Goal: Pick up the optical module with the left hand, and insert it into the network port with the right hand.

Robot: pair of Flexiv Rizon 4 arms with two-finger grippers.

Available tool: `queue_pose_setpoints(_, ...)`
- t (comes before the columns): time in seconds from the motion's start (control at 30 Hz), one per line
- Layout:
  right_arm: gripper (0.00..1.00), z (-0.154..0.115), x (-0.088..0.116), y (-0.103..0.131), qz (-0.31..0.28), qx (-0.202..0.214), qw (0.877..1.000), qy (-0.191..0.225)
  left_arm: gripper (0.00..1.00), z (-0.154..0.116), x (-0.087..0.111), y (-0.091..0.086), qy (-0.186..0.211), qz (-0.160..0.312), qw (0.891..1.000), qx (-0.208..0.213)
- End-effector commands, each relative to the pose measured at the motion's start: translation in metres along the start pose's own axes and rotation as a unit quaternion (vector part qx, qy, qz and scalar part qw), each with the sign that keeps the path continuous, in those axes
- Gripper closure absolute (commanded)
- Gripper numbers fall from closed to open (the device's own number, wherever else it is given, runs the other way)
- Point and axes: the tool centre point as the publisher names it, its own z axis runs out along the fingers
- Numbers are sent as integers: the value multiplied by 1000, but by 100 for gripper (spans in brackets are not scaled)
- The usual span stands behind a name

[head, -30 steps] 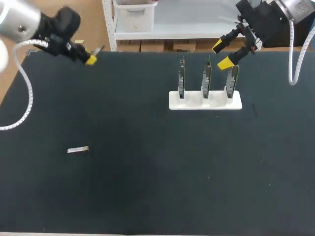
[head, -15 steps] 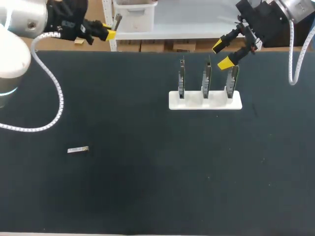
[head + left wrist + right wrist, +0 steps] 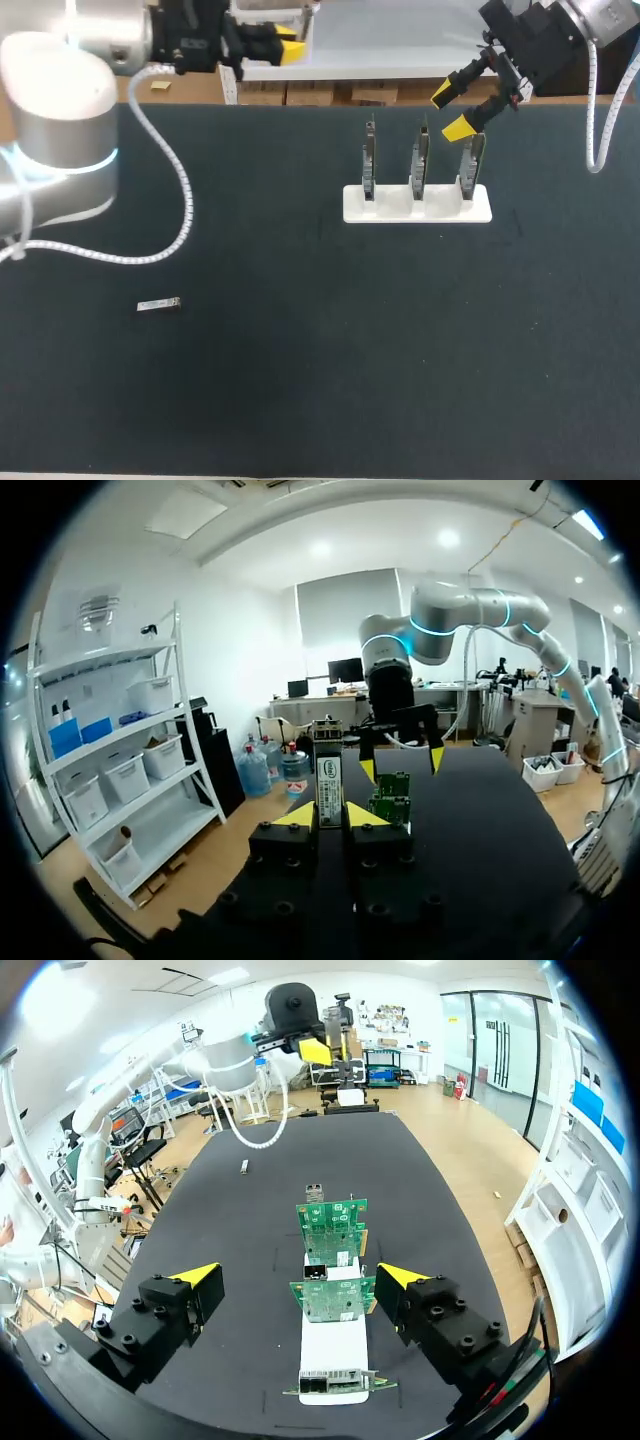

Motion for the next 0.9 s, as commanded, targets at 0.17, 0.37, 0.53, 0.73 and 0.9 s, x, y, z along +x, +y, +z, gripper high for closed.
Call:
queue_pose_setpoints(0.17,0,0,0,2,0,3,1000,0,100,65,-7,-5,-51,0,997,58)
queue_pose_setpoints(0.37,0,0,0,2,0,3,1000,0,100,93,-14,-22,-68,-1,994,90)
queue_pose_setpoints(0.53,0,0,0,2,0,3,1000,0,100,114,-17,-42,-69,14,990,122)
queue_pose_setpoints(0.73,0,0,0,2,0,3,1000,0,100,126,-17,-56,-67,29,988,137)
queue_pose_setpoints(0.9,0,0,0,2,0,3,1000,0,100,128,-13,-61,-69,30,987,143)
